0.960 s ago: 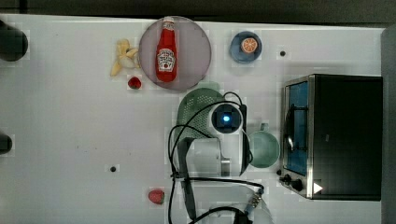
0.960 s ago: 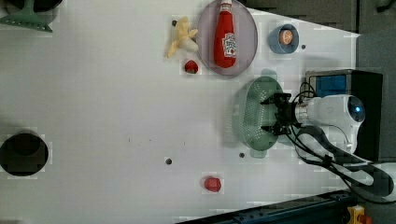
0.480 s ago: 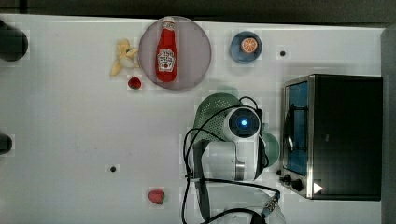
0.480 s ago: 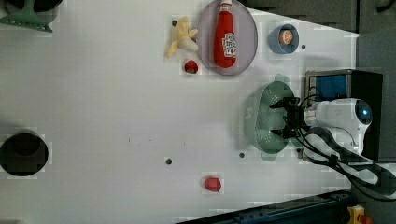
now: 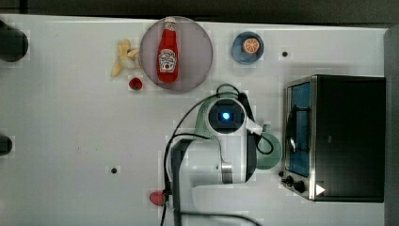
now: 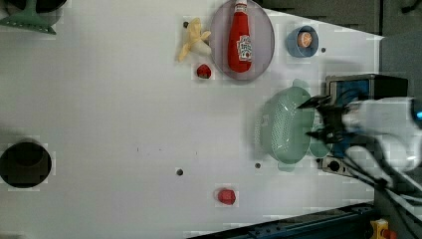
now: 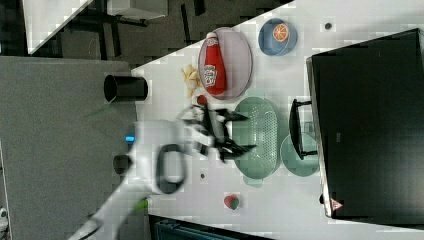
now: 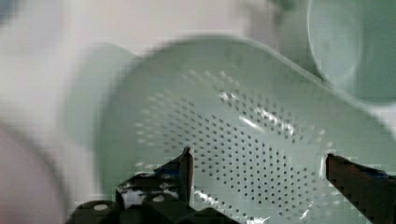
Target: Drag strainer left to right.
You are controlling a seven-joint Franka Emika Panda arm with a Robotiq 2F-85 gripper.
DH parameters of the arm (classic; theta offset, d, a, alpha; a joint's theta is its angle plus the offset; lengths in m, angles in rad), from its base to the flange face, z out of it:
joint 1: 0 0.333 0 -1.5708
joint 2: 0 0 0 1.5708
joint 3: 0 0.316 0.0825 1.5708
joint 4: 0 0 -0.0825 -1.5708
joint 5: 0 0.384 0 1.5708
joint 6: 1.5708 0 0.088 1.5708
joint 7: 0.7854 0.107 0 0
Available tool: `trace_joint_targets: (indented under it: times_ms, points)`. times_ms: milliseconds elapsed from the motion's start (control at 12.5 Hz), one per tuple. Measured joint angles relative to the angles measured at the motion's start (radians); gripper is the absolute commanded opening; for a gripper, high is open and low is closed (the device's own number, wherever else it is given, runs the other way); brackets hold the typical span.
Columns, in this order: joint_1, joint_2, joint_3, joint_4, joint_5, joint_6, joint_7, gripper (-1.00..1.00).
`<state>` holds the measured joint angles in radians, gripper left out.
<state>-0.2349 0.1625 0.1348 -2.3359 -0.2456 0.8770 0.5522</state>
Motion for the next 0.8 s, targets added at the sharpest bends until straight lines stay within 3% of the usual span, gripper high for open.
trace_joint_targets:
  times_ms: [240,400,560,800]
  points:
    - [-0.005,-0.181,0.045,0.191,0.026,-0.321,-0.116,1.0]
    - [0.008,-0.252,0.044,0.35,0.16,-0.534,-0.177,1.0]
    - [0.011,-0.304,0.04,0.476,0.234,-0.671,-0.264,1.0]
    - [0.013,-0.357,0.032,0.565,0.233,-0.783,-0.353,1.0]
